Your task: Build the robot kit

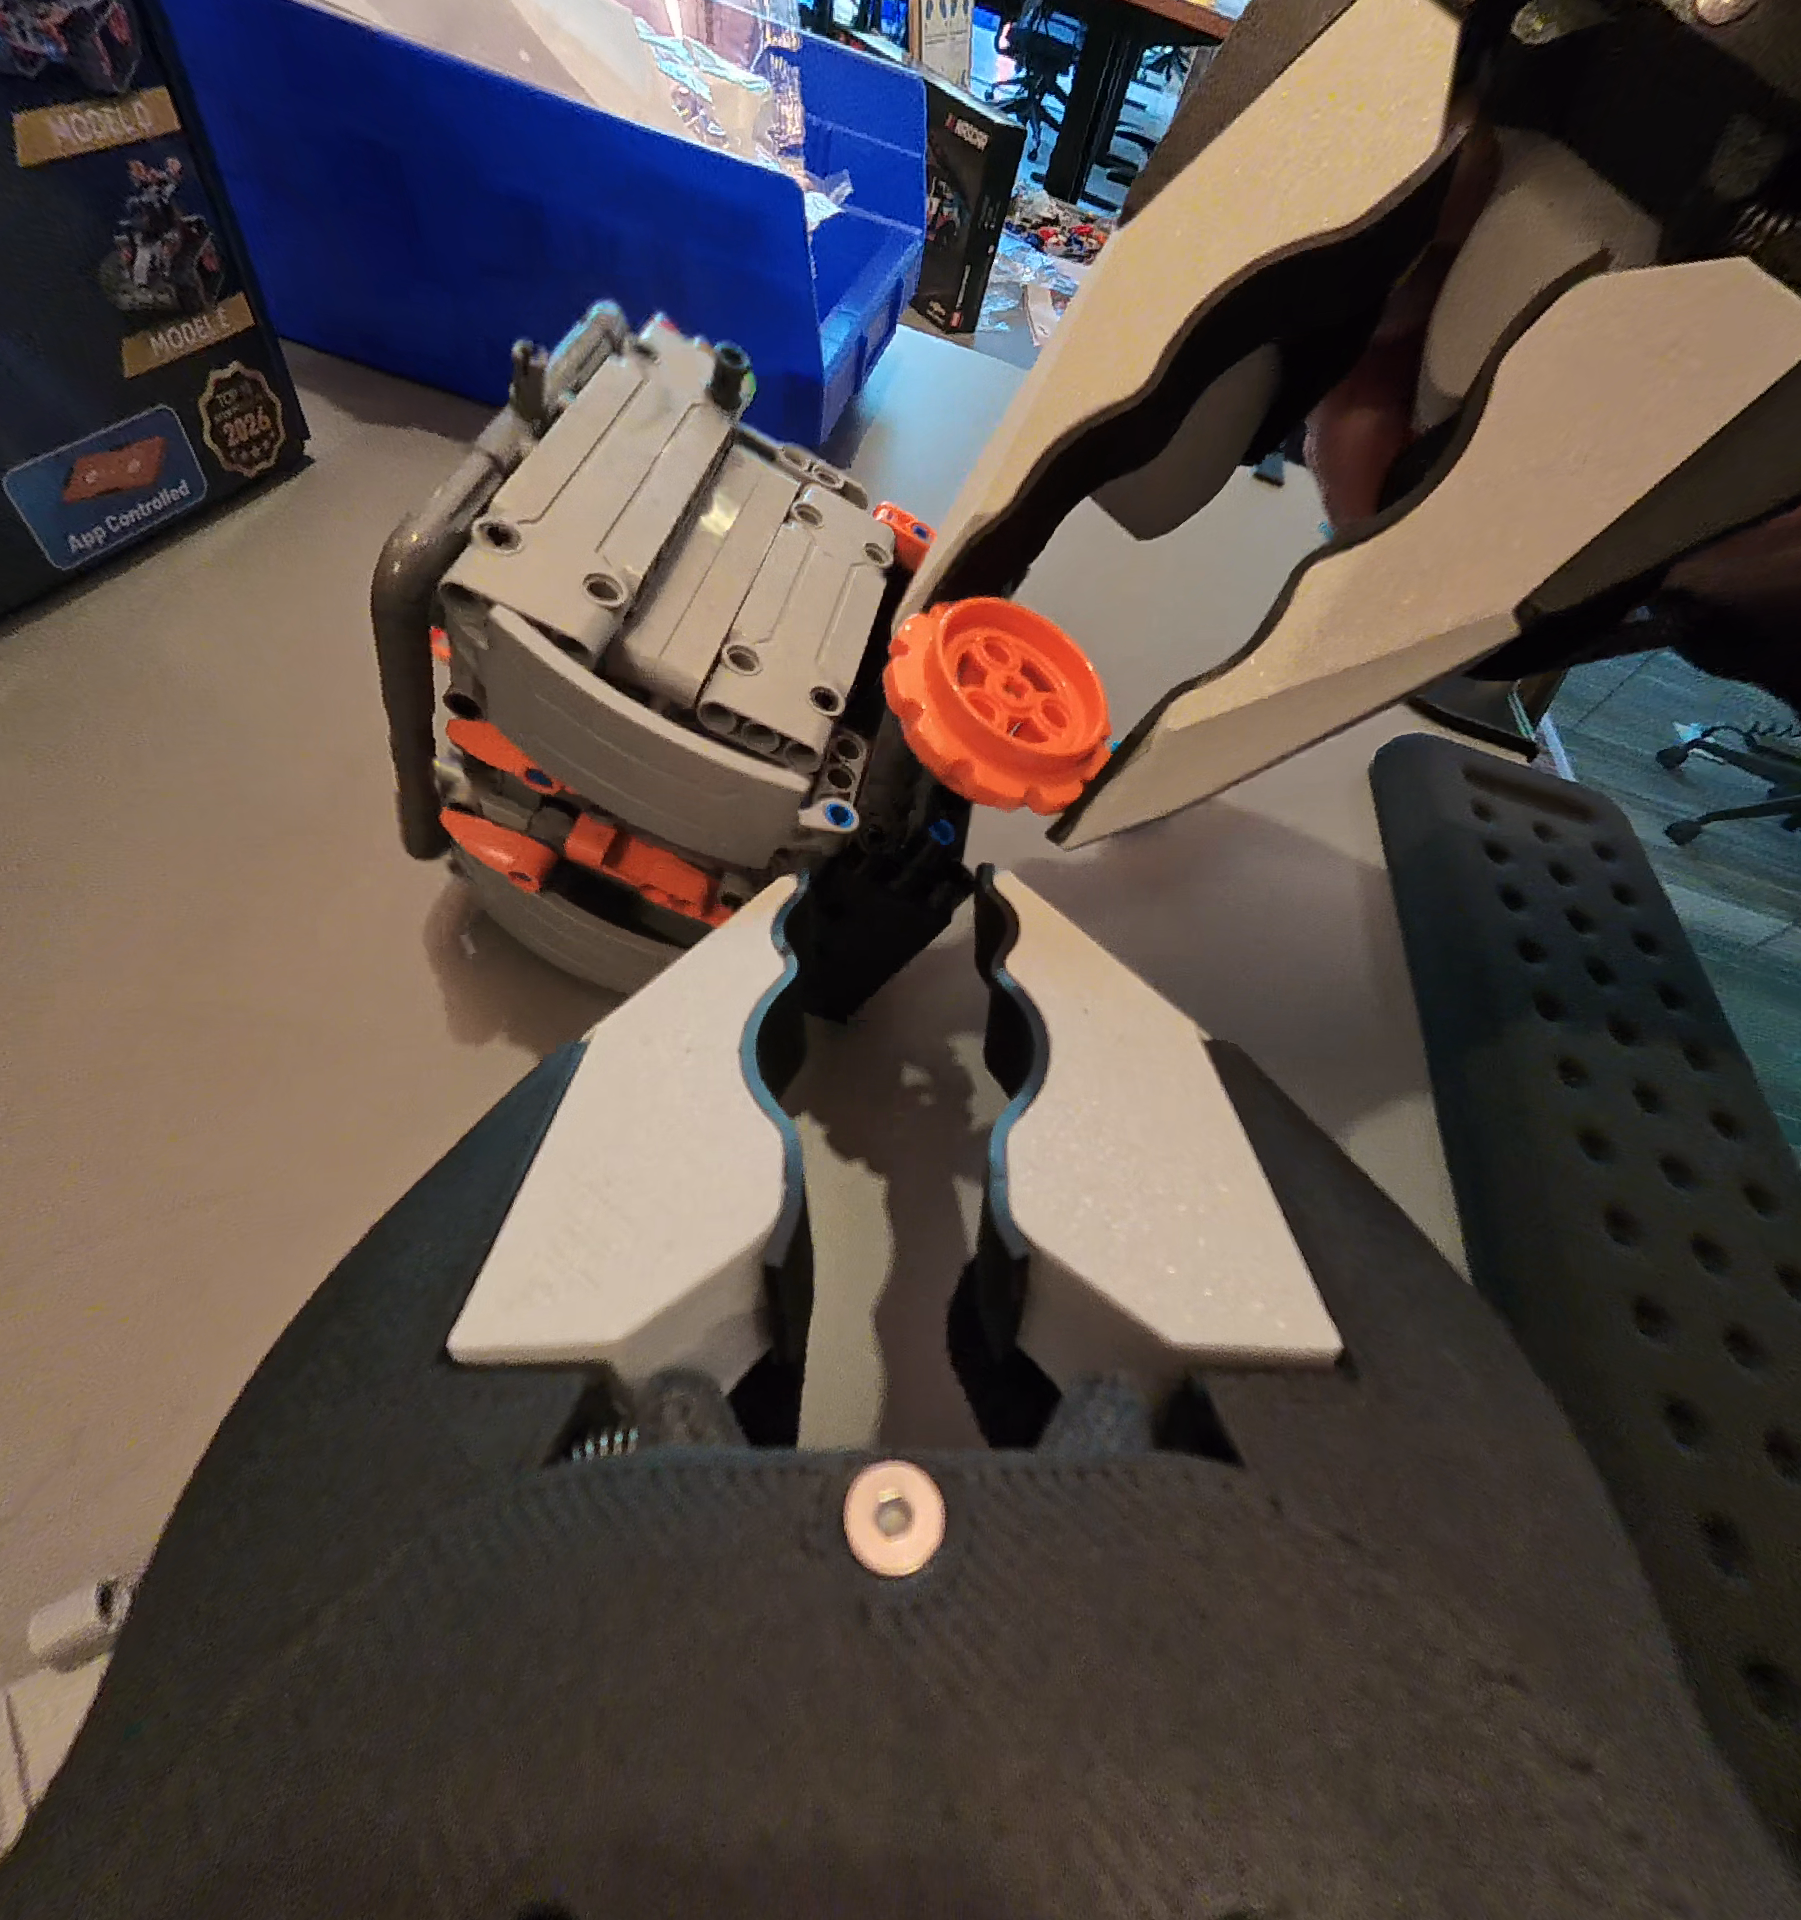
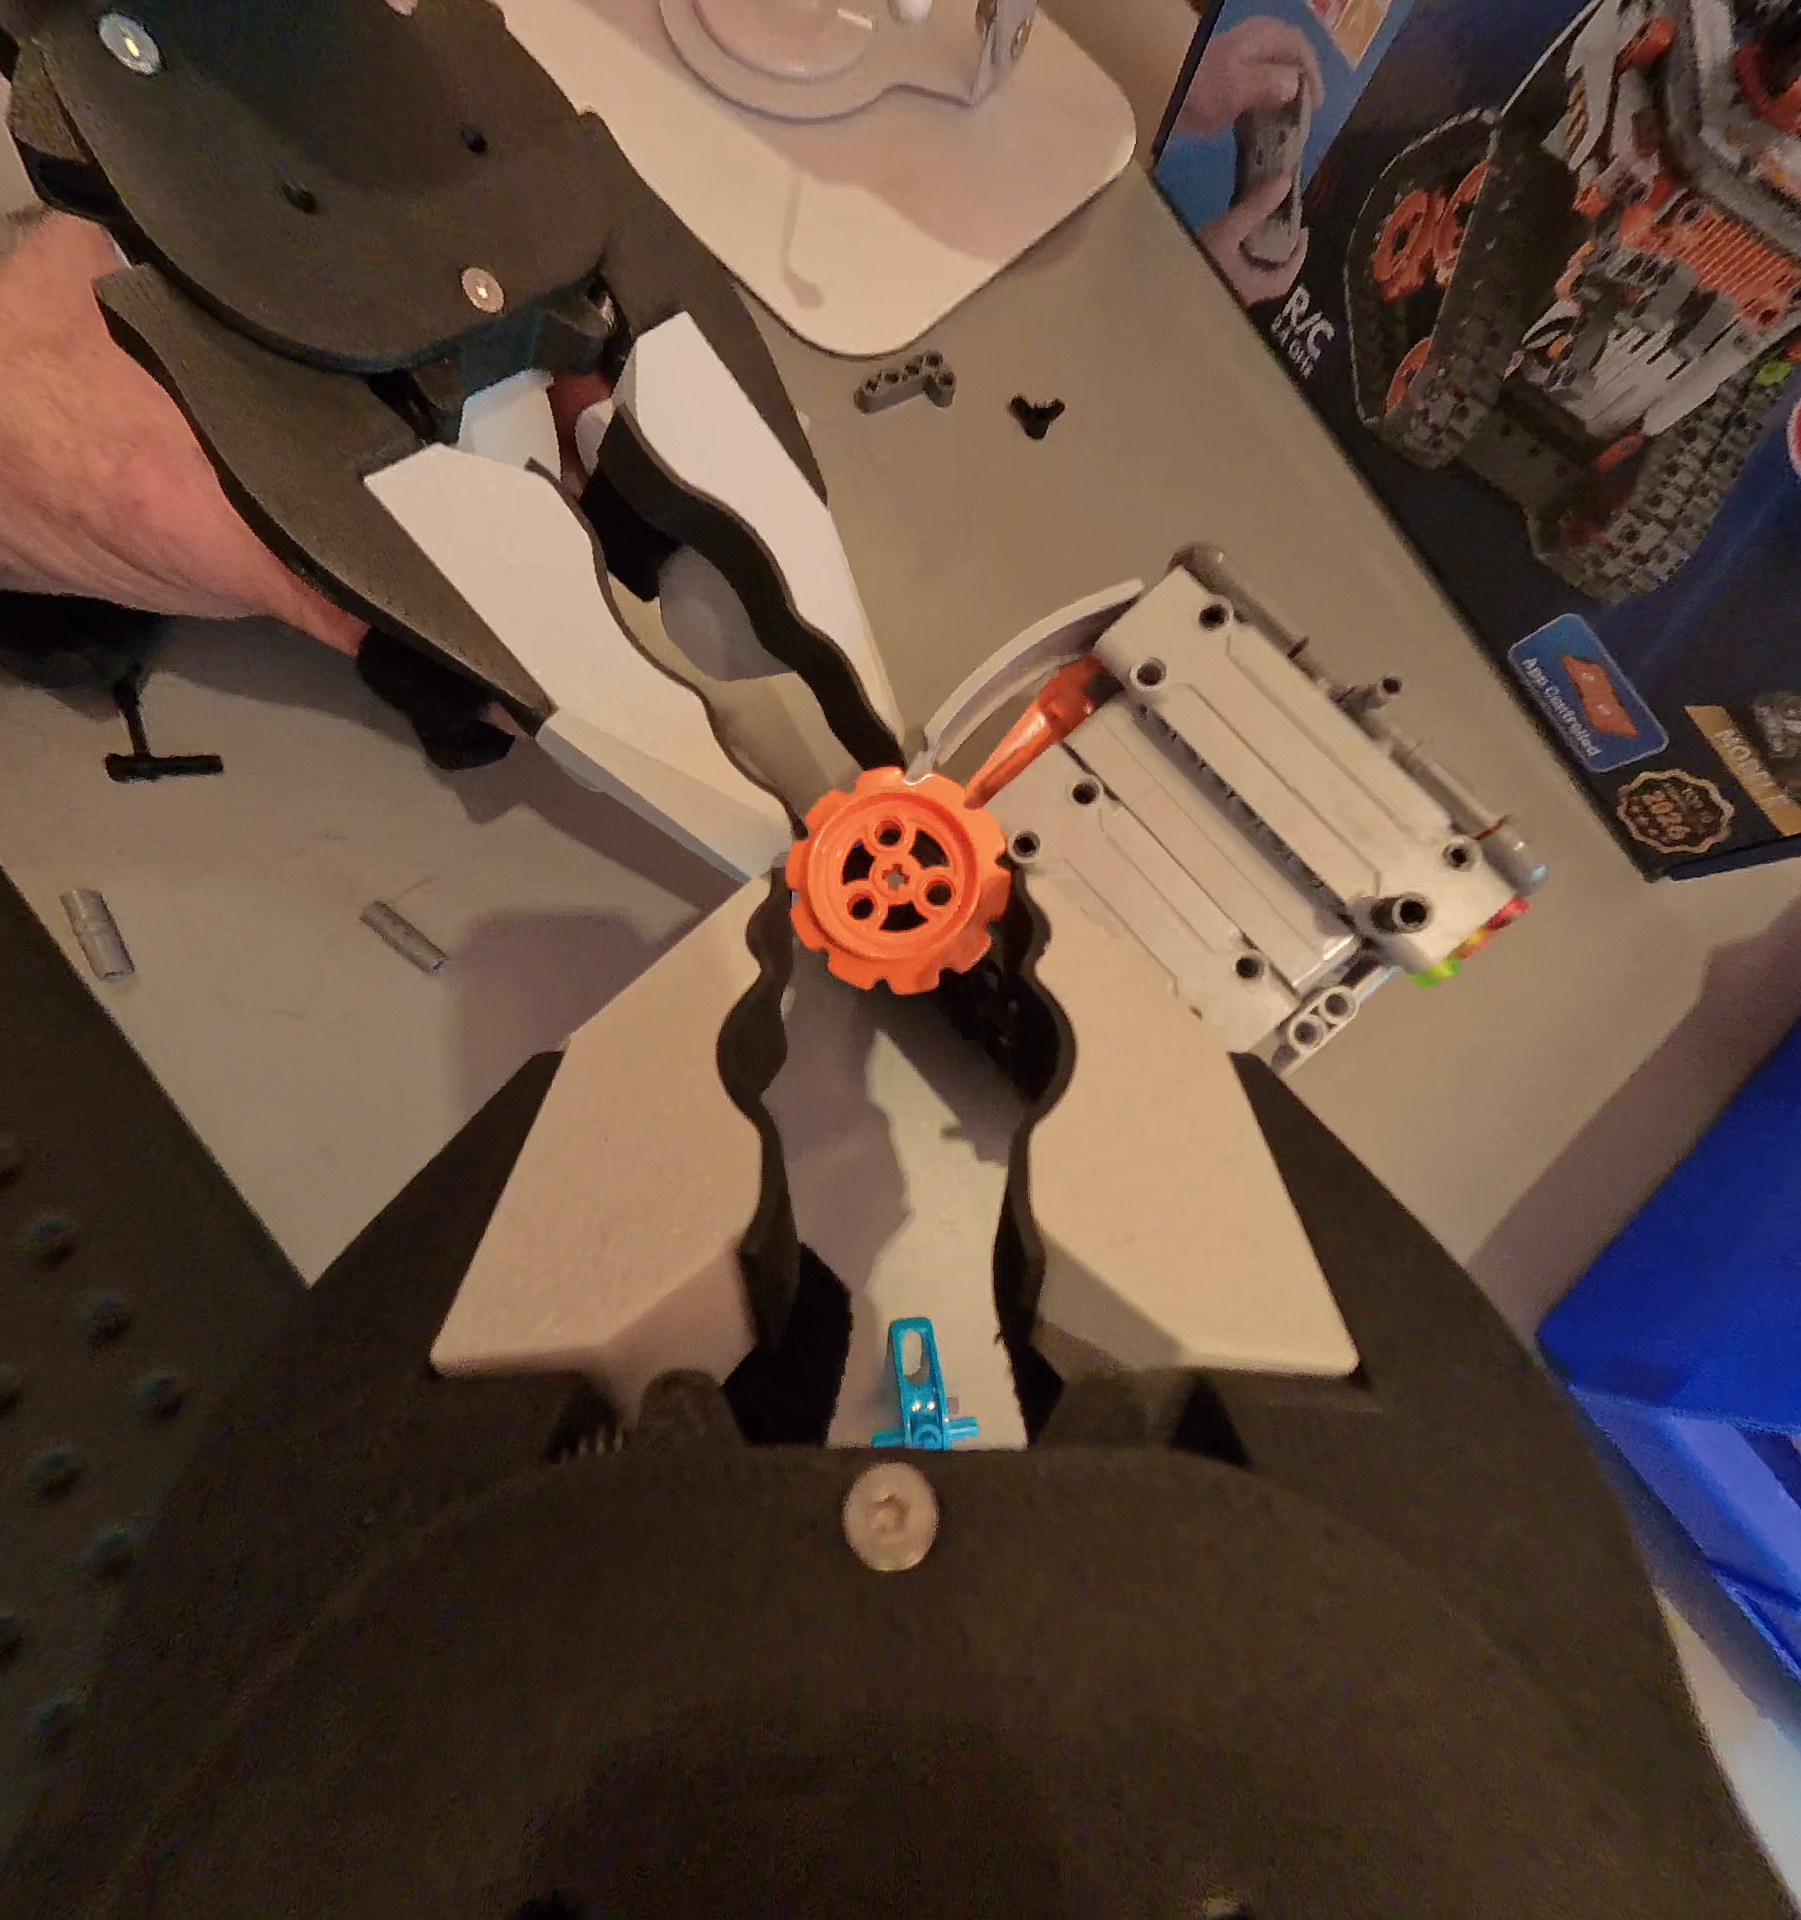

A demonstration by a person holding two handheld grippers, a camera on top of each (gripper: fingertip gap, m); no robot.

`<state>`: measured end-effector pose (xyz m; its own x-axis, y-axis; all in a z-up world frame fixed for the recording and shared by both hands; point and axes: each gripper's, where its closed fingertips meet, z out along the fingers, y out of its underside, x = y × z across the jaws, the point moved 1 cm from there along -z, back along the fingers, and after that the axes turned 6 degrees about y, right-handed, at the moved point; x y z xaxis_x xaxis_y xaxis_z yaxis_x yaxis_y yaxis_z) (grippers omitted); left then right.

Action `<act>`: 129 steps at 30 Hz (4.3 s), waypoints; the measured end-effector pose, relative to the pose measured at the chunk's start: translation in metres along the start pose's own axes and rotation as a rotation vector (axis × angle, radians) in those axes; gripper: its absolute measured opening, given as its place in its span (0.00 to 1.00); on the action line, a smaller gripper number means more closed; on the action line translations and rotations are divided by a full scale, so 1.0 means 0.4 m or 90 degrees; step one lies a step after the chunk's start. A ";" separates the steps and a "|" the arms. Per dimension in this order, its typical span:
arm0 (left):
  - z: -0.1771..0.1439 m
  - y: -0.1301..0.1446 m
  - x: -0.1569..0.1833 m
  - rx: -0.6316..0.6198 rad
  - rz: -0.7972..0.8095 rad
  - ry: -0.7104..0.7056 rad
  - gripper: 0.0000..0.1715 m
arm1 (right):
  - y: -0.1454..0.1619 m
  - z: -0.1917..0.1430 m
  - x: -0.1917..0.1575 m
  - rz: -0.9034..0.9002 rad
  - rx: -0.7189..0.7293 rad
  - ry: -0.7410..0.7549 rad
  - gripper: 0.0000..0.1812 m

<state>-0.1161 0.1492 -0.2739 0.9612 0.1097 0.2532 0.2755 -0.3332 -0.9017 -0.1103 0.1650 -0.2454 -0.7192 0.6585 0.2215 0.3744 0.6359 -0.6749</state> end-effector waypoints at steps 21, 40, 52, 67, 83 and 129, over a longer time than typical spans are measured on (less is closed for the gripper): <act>0.023 -0.049 -0.079 -0.072 0.196 -0.113 0.88 | 0.012 -0.031 0.010 0.018 0.003 -0.072 0.21; 0.123 0.015 -0.093 -0.150 0.166 -0.038 0.76 | 0.034 -0.013 0.020 -0.011 -0.042 -0.056 0.21; 0.071 0.020 -0.109 -0.161 0.129 -0.016 0.60 | -0.014 -0.105 0.032 0.063 0.044 -0.058 0.34; -0.606 -0.022 0.033 -0.164 0.093 -0.333 0.32 | -0.205 -0.137 -0.160 -0.048 0.224 -0.204 0.21; -1.265 0.441 -0.299 -0.527 -0.276 -0.487 0.23 | -0.300 -0.054 -0.316 -0.059 0.252 -0.305 0.18; -0.698 -0.096 0.151 -0.396 0.419 -0.289 0.21 | -0.560 -0.050 -0.417 -0.106 0.335 -0.390 0.25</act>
<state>-0.0646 -0.0928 -0.1261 0.8638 0.0303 -0.5029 -0.2243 -0.8706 -0.4378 -0.0626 -0.0793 -0.1170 -0.9899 0.1390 0.0268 0.0214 0.3339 -0.9423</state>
